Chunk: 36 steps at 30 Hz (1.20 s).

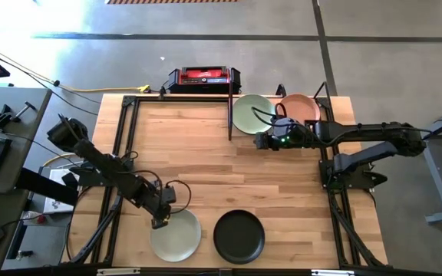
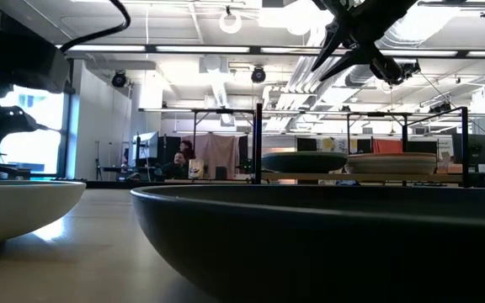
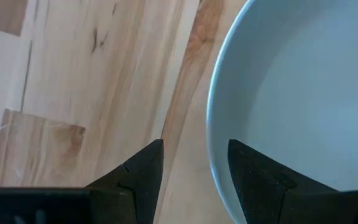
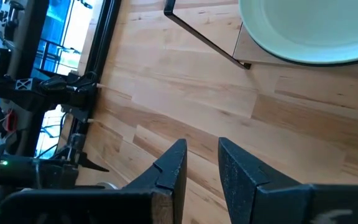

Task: Place and stack plates onto a shelf
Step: Stack the white plate on top of the light green plate on the shelf

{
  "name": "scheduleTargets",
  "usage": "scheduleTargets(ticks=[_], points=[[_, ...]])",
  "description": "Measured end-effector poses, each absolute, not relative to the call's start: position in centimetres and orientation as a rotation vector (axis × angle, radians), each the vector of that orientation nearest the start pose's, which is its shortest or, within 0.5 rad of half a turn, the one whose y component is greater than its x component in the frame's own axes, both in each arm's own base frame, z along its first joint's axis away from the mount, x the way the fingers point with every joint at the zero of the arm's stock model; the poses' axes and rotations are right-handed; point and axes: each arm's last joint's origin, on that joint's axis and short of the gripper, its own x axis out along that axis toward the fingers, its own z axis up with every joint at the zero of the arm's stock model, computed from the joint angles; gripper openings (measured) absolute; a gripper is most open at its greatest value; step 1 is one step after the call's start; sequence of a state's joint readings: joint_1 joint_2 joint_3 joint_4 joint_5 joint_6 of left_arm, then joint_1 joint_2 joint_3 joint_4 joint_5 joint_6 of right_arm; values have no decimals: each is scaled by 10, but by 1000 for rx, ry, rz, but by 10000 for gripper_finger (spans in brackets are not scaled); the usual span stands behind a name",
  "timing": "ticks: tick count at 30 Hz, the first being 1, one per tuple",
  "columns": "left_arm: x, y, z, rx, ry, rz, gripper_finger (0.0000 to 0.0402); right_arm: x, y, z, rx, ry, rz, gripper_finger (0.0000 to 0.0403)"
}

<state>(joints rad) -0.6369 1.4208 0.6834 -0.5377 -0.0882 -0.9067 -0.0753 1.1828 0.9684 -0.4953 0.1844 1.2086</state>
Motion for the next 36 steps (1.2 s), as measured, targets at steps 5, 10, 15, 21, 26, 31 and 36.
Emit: scheduleTargets(ticks=[5,10,15,21,26,31,36], points=[[191,-138,143,-320,1295,114,170,244,-24,292,1110,469,-643,74],[194,-142,137,-321,1312,68,168,244,-24,292,1112,468,-644,74],[195,-142,136,-305,1319,56,134,244,-24,292,1112,468,-644,74],[196,-141,137,-300,1316,41,56,244,-24,292,1111,471,-639,74],[202,-134,139,-311,1303,34,9,244,-23,291,1106,485,-622,74],[206,-122,144,-293,1291,29,8,244,-23,291,1069,497,-609,74],[211,-109,151,-283,1257,25,3,244,-23,291,1057,500,-605,74]])
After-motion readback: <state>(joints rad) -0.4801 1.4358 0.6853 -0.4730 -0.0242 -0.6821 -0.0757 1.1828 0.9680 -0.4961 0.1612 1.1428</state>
